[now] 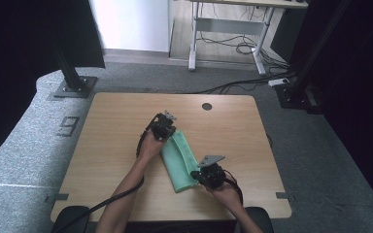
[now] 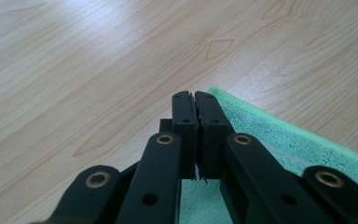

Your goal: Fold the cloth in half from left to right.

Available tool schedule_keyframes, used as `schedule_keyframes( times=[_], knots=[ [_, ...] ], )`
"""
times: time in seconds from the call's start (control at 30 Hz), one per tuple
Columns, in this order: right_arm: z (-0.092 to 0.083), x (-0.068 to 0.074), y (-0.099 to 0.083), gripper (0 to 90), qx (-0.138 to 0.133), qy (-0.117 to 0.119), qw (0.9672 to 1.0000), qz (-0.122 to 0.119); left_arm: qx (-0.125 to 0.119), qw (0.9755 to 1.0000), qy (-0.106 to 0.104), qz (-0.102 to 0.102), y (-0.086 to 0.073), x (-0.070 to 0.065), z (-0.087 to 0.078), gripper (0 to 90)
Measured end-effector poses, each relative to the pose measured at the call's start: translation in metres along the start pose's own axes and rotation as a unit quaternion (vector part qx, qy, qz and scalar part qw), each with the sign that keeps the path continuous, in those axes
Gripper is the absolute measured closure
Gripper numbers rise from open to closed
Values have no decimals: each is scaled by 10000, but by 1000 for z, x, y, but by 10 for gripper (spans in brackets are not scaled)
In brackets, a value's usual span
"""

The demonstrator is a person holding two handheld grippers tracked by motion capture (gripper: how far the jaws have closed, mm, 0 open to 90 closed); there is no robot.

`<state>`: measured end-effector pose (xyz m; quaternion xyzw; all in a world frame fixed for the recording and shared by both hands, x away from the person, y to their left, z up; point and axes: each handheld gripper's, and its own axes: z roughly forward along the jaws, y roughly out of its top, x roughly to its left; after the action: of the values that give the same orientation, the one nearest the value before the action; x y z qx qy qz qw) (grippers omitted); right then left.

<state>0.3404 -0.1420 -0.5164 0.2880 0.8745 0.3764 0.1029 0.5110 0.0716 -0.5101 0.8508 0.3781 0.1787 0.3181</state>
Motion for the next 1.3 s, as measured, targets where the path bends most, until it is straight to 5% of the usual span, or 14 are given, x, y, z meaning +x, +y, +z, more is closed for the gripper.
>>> schedule_keyframes(
  times=[0.53,0.73,0.93,1.0,1.3],
  knots=[
    [-1,-10,-8,846,50,-239,9997,83,-31,10000,14,37,5,-6,16,808],
    [-4,-15,-10,811,56,-335,9993,162,-119,9996,219,132,9,-9,16,607],
    [-13,-20,-11,652,-23,-640,9977,241,-328,9990,225,182,16,-8,2,333],
    [-17,-25,-11,602,-87,-733,9968,293,-347,9987,244,282,16,-10,-5,303],
    [-10,-37,-11,466,8,-923,9949,403,-101,9992,223,327,-23,-12,-22,191]
  ],
)
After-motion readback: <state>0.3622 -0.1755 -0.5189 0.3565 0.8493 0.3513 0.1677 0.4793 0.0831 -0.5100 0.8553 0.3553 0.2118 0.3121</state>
